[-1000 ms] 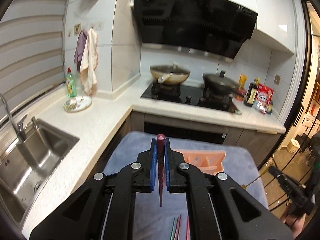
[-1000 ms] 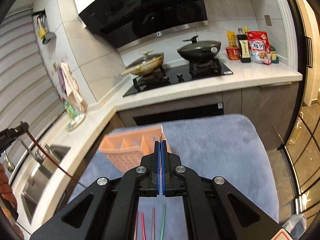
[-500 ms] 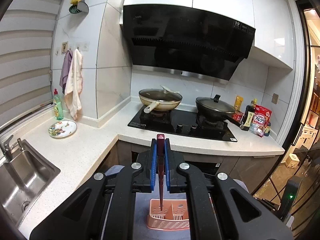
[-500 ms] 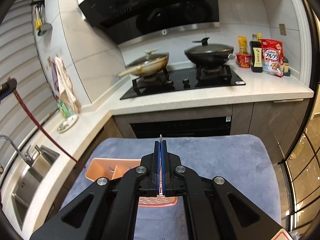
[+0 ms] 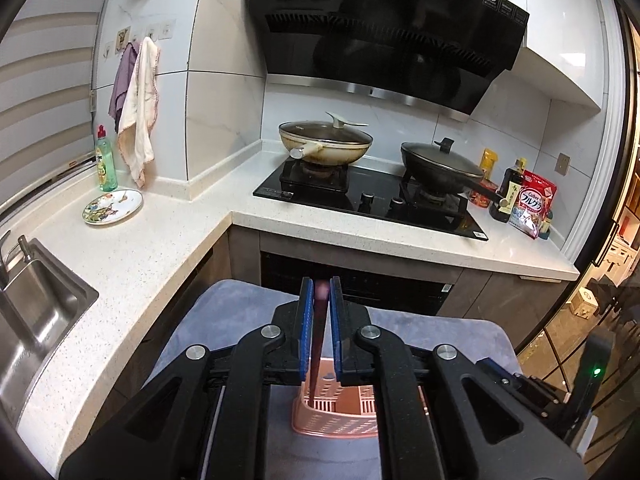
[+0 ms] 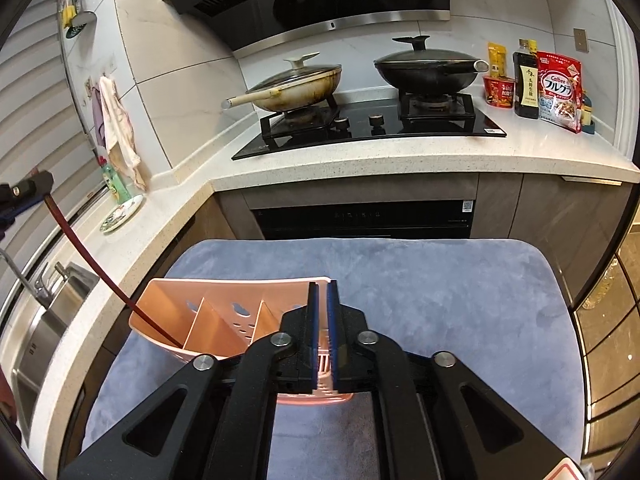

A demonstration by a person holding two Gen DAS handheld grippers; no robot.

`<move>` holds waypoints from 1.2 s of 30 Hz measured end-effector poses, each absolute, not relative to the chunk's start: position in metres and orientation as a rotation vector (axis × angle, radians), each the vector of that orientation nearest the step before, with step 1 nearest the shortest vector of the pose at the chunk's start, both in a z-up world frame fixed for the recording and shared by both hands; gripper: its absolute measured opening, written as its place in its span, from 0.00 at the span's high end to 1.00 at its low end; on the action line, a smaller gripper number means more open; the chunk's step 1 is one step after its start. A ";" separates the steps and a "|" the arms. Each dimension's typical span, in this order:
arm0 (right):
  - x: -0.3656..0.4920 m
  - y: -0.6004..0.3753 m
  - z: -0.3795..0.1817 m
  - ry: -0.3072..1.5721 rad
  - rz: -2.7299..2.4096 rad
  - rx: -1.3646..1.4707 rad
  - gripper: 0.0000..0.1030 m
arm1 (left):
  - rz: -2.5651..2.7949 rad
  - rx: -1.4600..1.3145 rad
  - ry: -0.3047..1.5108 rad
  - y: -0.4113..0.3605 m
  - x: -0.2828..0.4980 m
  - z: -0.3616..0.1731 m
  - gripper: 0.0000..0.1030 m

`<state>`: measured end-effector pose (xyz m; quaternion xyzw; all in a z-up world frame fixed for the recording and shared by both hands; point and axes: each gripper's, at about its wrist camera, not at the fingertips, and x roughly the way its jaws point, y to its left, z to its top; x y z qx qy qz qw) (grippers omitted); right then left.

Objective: Organize utensils
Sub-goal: 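Open the left tool over the pink holder while the right tool releases the spoon into it, then move both tools back down toward the chopsticks on the cloth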

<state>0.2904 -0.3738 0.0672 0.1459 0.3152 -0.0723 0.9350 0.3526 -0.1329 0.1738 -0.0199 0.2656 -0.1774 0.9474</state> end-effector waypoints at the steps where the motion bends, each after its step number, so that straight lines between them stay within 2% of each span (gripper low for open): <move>1: 0.287 -0.374 0.071 0.639 -0.148 0.304 0.91 | -0.357 -0.037 0.544 -0.131 0.351 0.173 0.90; 5: 0.264 -0.374 0.084 0.605 -0.156 0.315 0.77 | -0.336 -0.043 0.533 -0.118 0.338 0.176 0.60; 9: 0.229 -0.370 0.096 0.590 -0.157 0.309 0.72 | -0.298 0.000 0.508 -0.106 0.312 0.178 0.54; 11: 0.208 -0.365 0.098 0.589 -0.161 0.300 0.68 | -0.288 0.007 0.518 -0.098 0.299 0.177 0.46; 16: 0.157 -0.349 0.089 0.611 -0.166 0.279 0.64 | -0.268 0.025 0.551 -0.074 0.253 0.157 0.45; 25: 0.068 -0.304 0.031 0.737 -0.154 0.283 0.62 | -0.254 0.081 0.672 -0.043 0.176 0.089 0.42; 36: 0.027 -0.261 -0.032 0.863 -0.174 0.234 0.63 | -0.254 0.103 0.818 -0.024 0.124 0.020 0.42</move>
